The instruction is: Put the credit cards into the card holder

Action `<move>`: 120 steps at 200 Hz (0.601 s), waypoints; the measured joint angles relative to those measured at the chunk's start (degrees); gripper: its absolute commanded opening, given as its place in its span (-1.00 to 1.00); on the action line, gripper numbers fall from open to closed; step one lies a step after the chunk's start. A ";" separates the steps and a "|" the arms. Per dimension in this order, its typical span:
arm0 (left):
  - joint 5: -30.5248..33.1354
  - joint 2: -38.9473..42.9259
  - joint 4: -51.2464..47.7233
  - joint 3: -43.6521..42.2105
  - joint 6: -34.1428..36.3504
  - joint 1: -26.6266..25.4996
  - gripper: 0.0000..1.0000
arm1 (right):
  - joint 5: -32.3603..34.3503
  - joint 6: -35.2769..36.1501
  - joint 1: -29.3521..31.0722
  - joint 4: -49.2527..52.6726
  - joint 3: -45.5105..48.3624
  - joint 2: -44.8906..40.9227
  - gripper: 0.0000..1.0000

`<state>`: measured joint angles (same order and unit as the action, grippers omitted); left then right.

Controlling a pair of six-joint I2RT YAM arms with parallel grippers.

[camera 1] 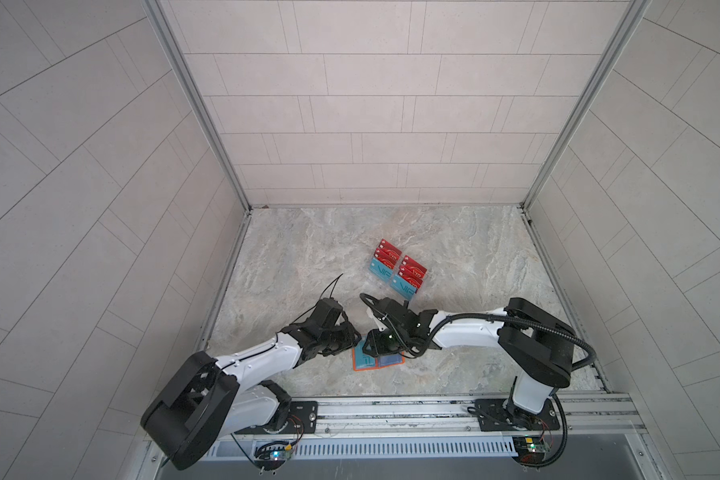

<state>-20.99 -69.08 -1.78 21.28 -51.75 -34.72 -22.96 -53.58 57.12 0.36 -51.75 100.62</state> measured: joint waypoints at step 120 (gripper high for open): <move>0.31 -1.64 -3.02 4.22 0.79 0.20 -0.23 | 3.17 2.75 0.07 4.02 -0.94 -0.98 -0.13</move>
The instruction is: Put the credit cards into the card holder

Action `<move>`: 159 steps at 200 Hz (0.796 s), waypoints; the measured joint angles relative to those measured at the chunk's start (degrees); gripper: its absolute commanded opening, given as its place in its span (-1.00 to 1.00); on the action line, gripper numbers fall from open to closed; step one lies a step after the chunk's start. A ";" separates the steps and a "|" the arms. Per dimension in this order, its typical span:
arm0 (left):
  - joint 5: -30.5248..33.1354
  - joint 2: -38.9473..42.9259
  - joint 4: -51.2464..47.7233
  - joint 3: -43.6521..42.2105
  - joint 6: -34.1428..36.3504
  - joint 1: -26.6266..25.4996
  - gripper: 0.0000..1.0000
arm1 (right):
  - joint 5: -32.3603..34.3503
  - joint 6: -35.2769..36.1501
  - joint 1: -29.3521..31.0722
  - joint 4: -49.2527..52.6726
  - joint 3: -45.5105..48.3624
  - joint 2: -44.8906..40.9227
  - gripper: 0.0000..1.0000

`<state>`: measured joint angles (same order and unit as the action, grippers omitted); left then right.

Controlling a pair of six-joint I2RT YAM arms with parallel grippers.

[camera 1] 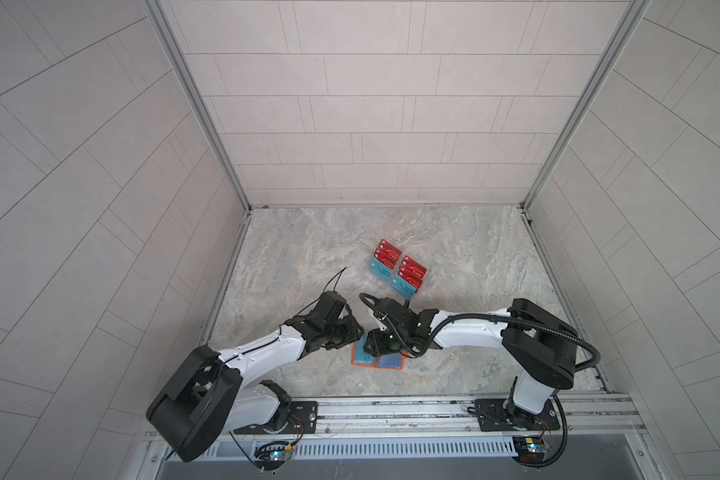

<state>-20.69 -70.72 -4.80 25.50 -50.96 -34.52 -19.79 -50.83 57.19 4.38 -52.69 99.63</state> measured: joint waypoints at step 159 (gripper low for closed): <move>5.16 6.38 -4.57 -3.72 -5.27 -8.24 -0.23 | 0.85 8.24 -1.97 9.64 -1.84 -5.25 -0.21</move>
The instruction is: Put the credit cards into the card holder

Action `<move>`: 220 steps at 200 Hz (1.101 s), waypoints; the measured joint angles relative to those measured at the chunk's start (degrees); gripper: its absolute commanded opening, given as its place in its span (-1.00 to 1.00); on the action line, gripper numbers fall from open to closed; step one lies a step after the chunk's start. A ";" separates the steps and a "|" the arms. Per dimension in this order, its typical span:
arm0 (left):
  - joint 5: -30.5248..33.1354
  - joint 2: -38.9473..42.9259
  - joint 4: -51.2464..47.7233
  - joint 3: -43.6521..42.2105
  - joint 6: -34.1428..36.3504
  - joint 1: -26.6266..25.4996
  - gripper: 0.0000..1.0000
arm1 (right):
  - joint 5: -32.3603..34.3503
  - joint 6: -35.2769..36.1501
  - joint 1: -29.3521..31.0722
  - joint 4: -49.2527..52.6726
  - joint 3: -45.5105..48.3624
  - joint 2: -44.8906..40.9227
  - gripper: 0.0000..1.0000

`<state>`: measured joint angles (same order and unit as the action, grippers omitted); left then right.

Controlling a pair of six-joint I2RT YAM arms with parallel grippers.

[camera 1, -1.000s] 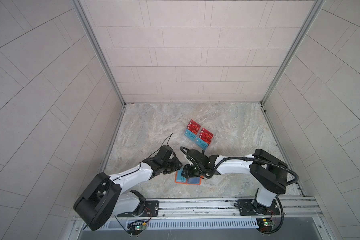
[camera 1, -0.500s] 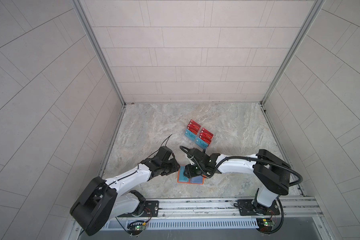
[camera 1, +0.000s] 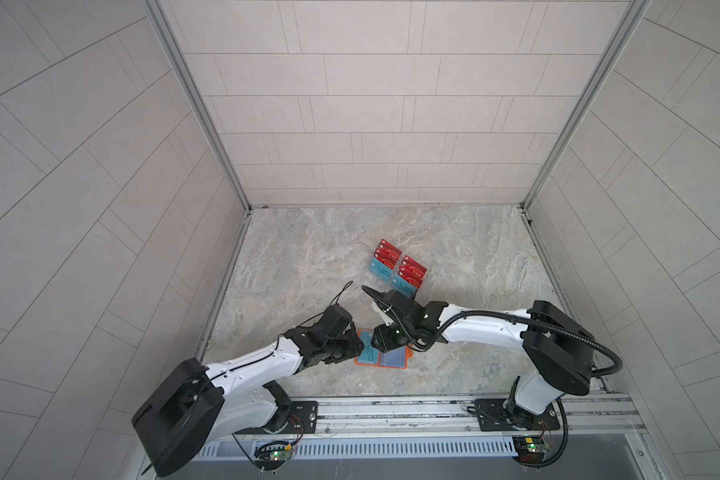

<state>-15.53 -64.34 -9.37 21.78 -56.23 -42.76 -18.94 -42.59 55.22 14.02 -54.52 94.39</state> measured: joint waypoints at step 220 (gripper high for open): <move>-1.31 1.88 0.22 -2.21 -5.44 -4.94 -0.23 | 0.35 3.19 -3.17 4.39 1.40 -2.95 -0.39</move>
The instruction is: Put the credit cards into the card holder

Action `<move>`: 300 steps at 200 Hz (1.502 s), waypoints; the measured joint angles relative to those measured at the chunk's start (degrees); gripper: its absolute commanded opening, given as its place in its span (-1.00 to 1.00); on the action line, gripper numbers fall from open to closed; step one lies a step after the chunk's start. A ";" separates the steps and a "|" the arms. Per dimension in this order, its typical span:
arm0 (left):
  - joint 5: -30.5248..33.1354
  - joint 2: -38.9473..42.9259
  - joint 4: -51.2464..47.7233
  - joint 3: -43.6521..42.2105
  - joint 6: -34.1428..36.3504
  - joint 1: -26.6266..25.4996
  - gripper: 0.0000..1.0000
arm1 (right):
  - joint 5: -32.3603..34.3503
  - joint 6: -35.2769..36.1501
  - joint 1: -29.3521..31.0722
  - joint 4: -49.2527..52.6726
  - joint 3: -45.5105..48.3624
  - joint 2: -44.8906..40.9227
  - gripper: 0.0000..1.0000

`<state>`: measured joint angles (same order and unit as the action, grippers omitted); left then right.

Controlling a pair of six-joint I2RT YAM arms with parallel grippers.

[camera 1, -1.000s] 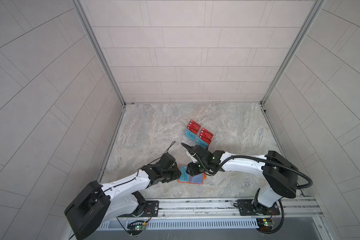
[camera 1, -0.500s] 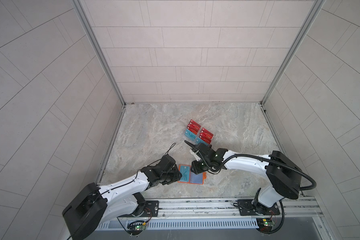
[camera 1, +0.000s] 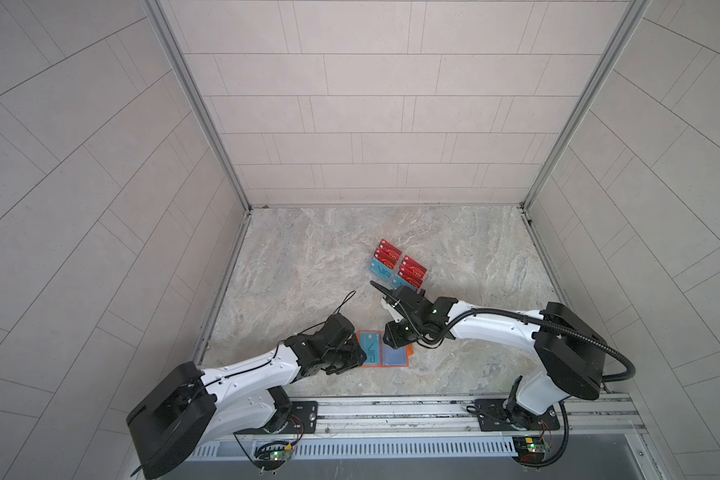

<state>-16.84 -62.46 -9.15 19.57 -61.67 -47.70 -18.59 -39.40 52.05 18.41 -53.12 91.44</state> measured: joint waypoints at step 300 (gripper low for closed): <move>-12.83 -22.60 17.35 11.15 10.69 2.71 -0.16 | 3.17 -5.44 -0.85 -3.56 10.29 -3.91 -0.63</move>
<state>-29.67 -85.06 8.21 30.72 -50.98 -44.99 -15.42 -44.84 51.20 14.85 -42.83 87.53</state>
